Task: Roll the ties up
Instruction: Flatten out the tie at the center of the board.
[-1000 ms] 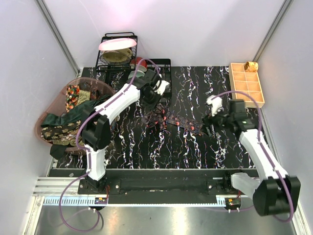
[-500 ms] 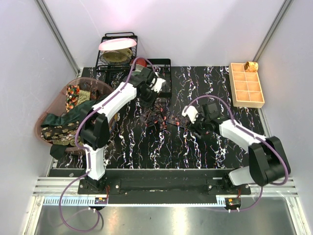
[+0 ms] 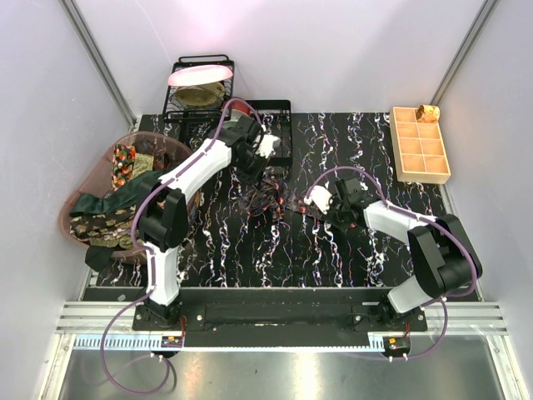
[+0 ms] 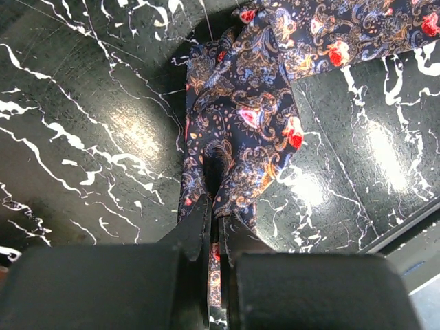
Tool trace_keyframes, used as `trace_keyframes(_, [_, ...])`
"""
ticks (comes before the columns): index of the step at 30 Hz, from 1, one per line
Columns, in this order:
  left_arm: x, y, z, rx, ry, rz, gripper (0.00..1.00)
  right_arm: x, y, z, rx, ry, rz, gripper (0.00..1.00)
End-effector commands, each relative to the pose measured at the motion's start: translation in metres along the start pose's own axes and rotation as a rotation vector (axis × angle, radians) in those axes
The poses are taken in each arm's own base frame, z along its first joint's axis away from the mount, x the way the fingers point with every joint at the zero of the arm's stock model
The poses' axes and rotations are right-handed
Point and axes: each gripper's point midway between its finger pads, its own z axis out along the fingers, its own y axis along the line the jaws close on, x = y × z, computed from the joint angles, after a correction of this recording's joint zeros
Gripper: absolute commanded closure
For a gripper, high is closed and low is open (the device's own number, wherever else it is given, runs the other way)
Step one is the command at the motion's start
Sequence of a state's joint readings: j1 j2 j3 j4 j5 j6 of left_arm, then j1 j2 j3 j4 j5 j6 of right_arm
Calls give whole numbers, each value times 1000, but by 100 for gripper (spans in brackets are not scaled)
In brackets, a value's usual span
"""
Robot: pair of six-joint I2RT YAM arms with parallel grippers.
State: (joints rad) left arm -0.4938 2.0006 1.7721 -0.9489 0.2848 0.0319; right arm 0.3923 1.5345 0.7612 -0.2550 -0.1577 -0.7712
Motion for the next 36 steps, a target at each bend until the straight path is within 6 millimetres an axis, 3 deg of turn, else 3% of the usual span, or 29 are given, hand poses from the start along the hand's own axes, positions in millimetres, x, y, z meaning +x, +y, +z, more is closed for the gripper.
trace_keyframes(1, [-16, -12, -17, 115, -85, 51, 78, 0, 9, -12, -22, 8, 7, 100])
trace_keyframes(3, [-22, -17, -35, 136, -157, 80, 58, -1, 17, -28, -47, -1, 28, 100])
trace_keyframes(4, [-25, -18, -44, 134, -188, 119, 43, 1, 28, -36, -92, 6, 41, 100])
trace_keyframes(5, [-32, -22, -63, 119, -247, 164, 38, -3, 30, -46, -92, -9, 65, 100])
trace_keyframes(7, [-27, -20, -75, 84, -279, 223, 27, -1, 43, -58, -138, 4, 106, 100])
trace_keyframes(8, [-30, -18, -93, 37, -328, 252, 24, -3, 45, -65, -139, -6, 114, 100])
trace_keyframes(10, [-14, -11, -92, -1, -315, 300, 21, 0, 52, -73, -163, 11, 141, 100])
trace_keyframes(11, [-10, -18, -104, 9, -343, 348, 20, 0, 54, -77, -166, 9, 151, 100])
trace_keyframes(12, [-2, -16, -102, 5, -337, 430, 20, 0, 55, -79, -171, 10, 159, 100])
trace_keyframes(13, [19, -20, -87, 16, -293, 473, 20, -1, 58, -83, -188, 13, 182, 100])
trace_keyframes(14, [26, -24, -89, 6, -304, 534, 22, -1, 56, -85, -187, 10, 206, 100])
trace_keyframes(16, [43, -41, -71, -4, -257, 717, 23, -4, 52, -87, -193, 0, 252, 100])
trace_keyframes(17, [56, -35, -57, -51, -214, 758, 24, -1, 50, -83, -199, 17, 275, 100])
trace_keyframes(19, [63, -48, -39, -75, -181, 866, 27, -1, 33, -81, -172, 17, 336, 100])
trace_keyframes(24, [52, -51, 0, -186, -156, 988, 34, -1, 14, -75, -154, 29, 395, 100])
trace_keyframes(30, [37, -46, 36, -252, -111, 975, 30, 9, 19, -67, -170, 66, 393, 100])
trace_keyframes(36, [41, -48, 60, -215, -85, 940, 28, 18, 21, -60, -162, 94, 411, 100])
